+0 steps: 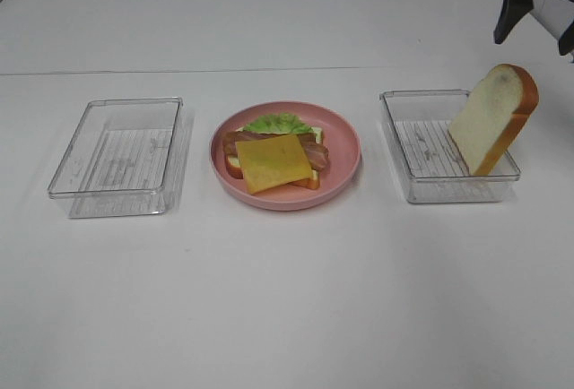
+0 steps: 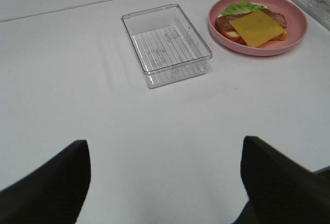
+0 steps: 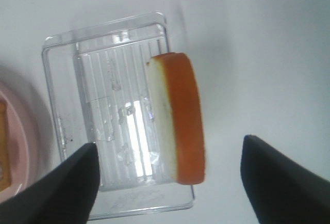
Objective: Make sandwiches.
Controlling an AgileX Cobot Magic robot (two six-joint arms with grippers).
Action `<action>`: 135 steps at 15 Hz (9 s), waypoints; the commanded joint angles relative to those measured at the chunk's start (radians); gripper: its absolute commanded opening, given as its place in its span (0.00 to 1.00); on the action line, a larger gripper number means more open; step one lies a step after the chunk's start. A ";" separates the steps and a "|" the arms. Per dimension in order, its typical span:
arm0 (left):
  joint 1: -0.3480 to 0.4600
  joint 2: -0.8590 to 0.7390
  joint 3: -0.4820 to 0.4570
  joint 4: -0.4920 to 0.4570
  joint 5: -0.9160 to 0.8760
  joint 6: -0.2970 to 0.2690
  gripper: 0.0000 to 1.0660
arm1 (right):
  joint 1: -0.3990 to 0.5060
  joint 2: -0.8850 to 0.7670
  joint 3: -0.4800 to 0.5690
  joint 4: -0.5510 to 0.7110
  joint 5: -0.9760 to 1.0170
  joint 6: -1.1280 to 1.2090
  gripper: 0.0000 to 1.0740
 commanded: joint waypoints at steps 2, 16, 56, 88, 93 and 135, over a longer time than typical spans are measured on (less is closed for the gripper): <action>0.000 -0.020 0.005 0.001 -0.010 0.002 0.72 | -0.025 0.035 0.003 -0.008 0.007 -0.058 0.67; 0.000 -0.020 0.005 0.001 -0.010 0.002 0.72 | -0.025 0.150 0.003 -0.018 -0.053 -0.065 0.00; 0.000 -0.020 0.005 0.001 -0.010 0.002 0.72 | 0.339 0.194 0.342 1.103 -0.538 -0.461 0.35; 0.000 -0.020 0.007 -0.038 -0.012 0.083 0.72 | 0.339 -1.629 1.217 -0.080 0.017 -0.111 0.71; 0.000 -0.020 0.007 -0.037 -0.012 0.080 0.72 | 0.339 -1.810 1.251 -0.076 -0.020 -0.174 0.71; 0.314 -0.020 0.007 -0.137 -0.013 0.092 0.72 | -0.033 -1.977 1.251 -0.065 -0.021 -0.173 0.71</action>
